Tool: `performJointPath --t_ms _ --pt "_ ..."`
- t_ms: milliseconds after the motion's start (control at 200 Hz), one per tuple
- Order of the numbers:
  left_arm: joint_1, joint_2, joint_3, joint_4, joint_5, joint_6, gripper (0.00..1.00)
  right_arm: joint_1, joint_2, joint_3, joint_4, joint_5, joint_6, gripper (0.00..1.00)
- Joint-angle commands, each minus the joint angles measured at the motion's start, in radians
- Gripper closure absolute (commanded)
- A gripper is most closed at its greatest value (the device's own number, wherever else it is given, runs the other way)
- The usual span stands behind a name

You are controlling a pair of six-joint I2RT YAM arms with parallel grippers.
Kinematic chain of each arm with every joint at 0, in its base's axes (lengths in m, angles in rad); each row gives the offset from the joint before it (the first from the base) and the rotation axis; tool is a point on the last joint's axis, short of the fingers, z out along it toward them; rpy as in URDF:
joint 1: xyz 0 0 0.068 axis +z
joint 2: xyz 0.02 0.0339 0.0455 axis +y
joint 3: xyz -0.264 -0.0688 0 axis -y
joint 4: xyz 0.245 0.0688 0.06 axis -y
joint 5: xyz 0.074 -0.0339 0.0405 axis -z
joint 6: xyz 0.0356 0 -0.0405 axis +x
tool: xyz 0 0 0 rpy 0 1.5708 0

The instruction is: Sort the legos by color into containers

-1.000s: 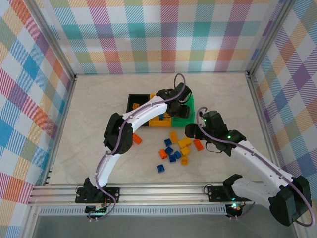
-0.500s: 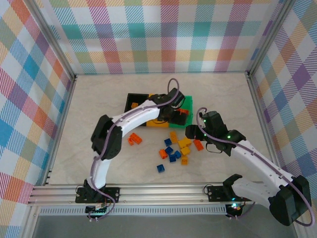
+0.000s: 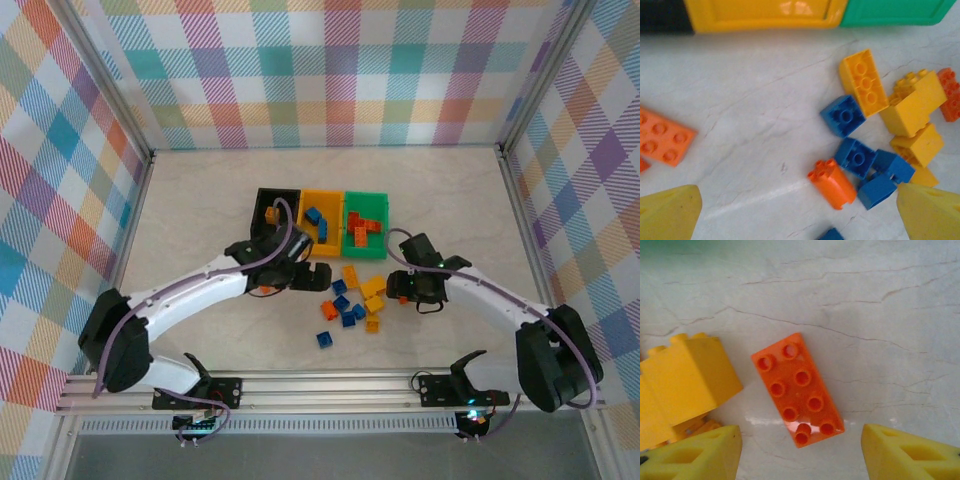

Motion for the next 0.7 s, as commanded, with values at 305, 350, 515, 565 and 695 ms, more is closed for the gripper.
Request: performJointPath --t_ms 305,350,515,565,695 --pt "0.068 -0.138 -0.150 0.077 0.015 -0.066 0.00 -0.019 0.170 0.111 -0.075 -0.028 -0.021 0.36" --pt "0.077 -0.141 -0.158 0.082 0.023 -0.067 0.00 -0.018 0.182 0.121 -0.086 -0.027 -0.026 0.35" --pt "0.108 -0.154 -0.187 0.105 0.043 -0.070 0.00 -0.015 0.243 0.165 -0.142 -0.007 -0.033 0.41" --pt "0.114 -0.159 -0.190 0.112 0.048 -0.070 0.00 -0.009 0.263 0.180 -0.159 0.004 -0.037 0.42" --pt "0.132 -0.170 -0.204 0.119 0.054 -0.065 0.00 0.005 0.316 0.210 -0.185 0.018 -0.044 0.42"
